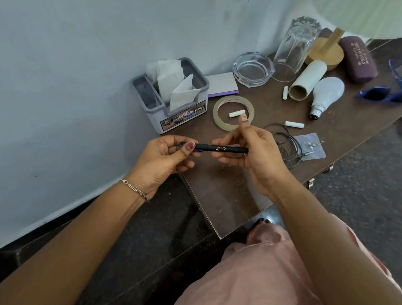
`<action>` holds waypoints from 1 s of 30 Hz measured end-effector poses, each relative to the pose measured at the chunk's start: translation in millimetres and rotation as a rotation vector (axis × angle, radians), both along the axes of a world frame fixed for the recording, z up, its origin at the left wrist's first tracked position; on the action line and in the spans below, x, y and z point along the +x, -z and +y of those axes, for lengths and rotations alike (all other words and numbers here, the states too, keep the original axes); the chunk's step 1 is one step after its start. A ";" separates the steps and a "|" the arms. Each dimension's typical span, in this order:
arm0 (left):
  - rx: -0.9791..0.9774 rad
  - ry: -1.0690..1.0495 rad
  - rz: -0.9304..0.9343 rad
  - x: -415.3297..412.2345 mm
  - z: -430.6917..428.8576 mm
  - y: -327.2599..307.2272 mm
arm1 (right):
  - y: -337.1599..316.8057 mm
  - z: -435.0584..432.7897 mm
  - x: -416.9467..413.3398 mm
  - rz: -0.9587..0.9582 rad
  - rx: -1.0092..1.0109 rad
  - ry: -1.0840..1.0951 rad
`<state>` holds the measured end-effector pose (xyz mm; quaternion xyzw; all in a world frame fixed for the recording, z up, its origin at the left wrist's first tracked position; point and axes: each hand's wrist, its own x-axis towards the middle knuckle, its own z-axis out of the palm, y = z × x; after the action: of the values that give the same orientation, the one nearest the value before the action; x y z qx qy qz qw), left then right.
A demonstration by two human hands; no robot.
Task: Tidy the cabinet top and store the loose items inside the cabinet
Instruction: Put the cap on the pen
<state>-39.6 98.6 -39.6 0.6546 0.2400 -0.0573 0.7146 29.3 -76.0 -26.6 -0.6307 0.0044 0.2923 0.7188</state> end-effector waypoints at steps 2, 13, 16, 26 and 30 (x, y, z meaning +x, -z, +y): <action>-0.013 -0.003 0.008 -1.1 -1.5 1.2 | 3.2 3.2 -1.7 0.012 0.010 0.025; 0.003 -0.020 0.010 -1.1 2.5 5.9 | 12.4 12.7 0.2 0.019 0.010 0.057; 0.025 -0.020 -0.003 0.5 5.0 6.9 | 15.2 13.6 1.6 0.007 -0.002 0.031; 0.175 -0.199 -0.060 10.4 5.4 24.5 | 36.8 4.4 3.6 -0.682 -0.544 -0.183; 0.304 -0.172 -0.088 14.6 5.7 28.2 | 40.3 -3.4 6.0 -0.943 -0.785 -0.207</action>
<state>-25.0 104.3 -67.8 0.7338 0.2697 0.0697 0.6196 35.3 -79.5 -66.9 -0.9064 -0.2674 0.0269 0.3258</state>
